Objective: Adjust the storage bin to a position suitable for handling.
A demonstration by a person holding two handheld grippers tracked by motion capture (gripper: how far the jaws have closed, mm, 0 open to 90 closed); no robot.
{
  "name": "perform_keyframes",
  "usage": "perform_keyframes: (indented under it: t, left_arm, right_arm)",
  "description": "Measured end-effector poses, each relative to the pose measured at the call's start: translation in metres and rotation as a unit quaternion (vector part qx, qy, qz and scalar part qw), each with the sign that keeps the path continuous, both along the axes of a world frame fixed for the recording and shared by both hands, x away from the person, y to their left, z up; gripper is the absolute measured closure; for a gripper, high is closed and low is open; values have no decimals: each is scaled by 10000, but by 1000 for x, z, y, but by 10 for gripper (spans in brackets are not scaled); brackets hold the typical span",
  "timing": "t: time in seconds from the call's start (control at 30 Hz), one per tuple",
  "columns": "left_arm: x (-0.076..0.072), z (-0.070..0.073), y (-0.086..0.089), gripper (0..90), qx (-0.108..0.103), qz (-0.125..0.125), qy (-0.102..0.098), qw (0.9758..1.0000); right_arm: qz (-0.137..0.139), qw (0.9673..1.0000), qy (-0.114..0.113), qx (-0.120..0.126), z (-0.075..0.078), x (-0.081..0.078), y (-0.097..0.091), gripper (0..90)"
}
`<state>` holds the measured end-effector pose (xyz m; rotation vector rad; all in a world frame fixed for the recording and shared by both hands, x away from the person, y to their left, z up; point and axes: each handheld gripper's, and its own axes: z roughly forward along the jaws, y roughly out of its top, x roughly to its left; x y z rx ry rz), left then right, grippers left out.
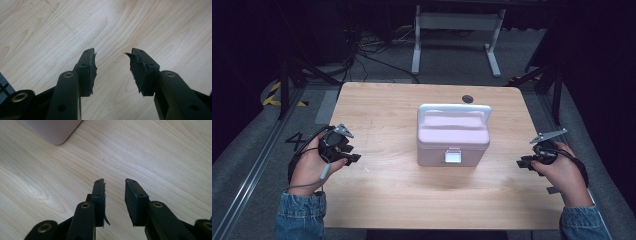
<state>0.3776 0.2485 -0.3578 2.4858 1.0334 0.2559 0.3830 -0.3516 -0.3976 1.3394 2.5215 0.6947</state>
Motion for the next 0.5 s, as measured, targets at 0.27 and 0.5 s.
perform_keyframes:
  t: [0.27,0.5]
  left_arm:
    - [2,8,-9,569,-255,-61,-246,9994]
    - [14,11,-29,644,-348,-222,-235,9989]
  right_arm:
    - [76,9997,-139,199,3,-1,3,702]
    - [459,9958,-467,639,13,7,18,727]
